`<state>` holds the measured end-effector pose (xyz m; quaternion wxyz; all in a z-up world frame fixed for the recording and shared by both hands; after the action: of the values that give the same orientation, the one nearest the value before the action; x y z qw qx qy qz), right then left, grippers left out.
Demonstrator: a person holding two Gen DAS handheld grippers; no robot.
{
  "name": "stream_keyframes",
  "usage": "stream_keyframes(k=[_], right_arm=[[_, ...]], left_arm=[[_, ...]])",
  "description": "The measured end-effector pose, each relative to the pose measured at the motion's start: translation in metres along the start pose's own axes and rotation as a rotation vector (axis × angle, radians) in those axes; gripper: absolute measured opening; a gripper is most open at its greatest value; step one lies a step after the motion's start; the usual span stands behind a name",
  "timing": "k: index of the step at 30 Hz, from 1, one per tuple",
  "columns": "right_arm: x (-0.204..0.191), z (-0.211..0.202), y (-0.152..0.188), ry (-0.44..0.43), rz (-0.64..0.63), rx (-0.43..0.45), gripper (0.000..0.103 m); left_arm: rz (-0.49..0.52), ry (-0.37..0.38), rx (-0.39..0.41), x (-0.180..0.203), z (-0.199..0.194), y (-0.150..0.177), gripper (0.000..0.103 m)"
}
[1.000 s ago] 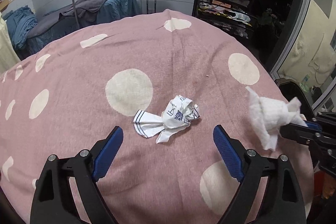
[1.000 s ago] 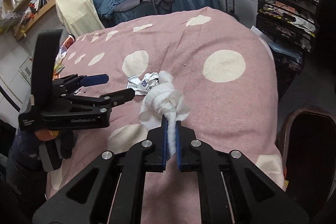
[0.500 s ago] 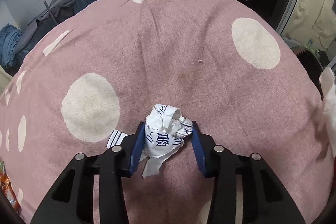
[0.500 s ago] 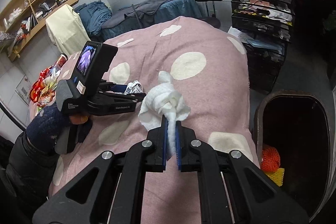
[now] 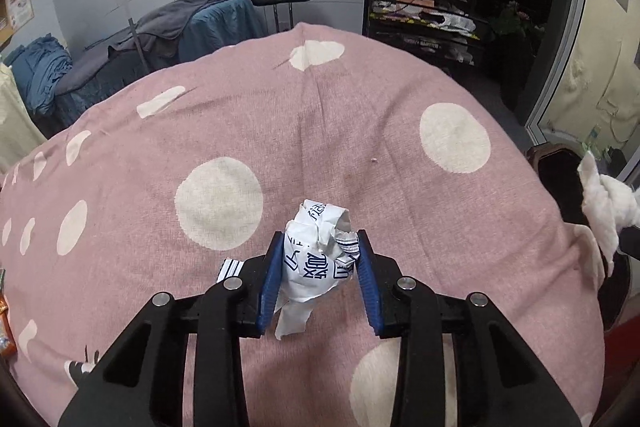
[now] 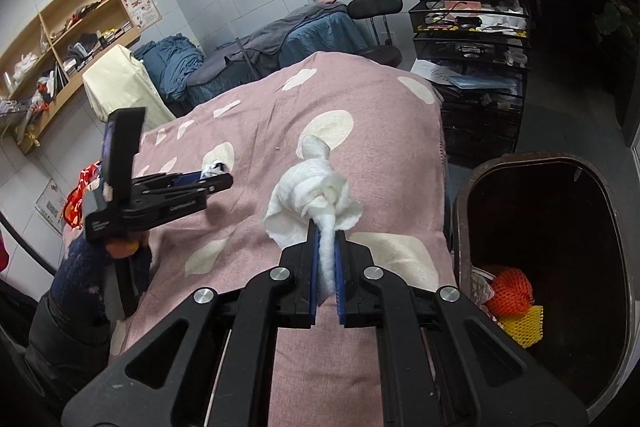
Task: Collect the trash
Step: 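Carry both items over the black bin and open the right tool to drop the tissue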
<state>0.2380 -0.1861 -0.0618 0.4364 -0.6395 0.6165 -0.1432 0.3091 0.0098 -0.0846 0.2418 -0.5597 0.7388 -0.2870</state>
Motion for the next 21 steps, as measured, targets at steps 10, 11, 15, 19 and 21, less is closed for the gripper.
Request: stream_keyframes(k=[10, 11, 15, 19, 21], right_arm=[[0.014, -0.023, 0.009, 0.001, 0.035, 0.035, 0.008], [0.015, -0.026, 0.010, 0.002, 0.036, 0.038, 0.008], [0.020, -0.034, 0.014, 0.012, 0.038, 0.052, 0.008], [0.027, -0.045, 0.019, 0.022, 0.048, 0.069, 0.008], [0.031, -0.050, 0.020, 0.032, 0.053, 0.076, 0.008]], left_arm=[[-0.054, 0.077, 0.141, 0.033, -0.061, 0.005, 0.035], [-0.057, 0.087, 0.152, 0.037, -0.067, 0.006, 0.035], [-0.053, 0.108, 0.182, 0.050, -0.084, 0.012, 0.035], [-0.060, 0.143, 0.205, 0.065, -0.097, 0.017, 0.035], [-0.061, 0.155, 0.212, 0.072, -0.102, 0.019, 0.035]])
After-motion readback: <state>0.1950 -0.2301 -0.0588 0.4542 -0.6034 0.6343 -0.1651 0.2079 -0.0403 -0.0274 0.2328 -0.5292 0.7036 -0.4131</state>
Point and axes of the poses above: each gripper's, at about its wrist camera, not at the fingertips, and z roughly the way its jaws point, x to its right, y to its underside, the point moved 7 cm from there along z, roughly the way its jaws point, and after that the axes turned 4 degrees about x, right-handed, at the moved point
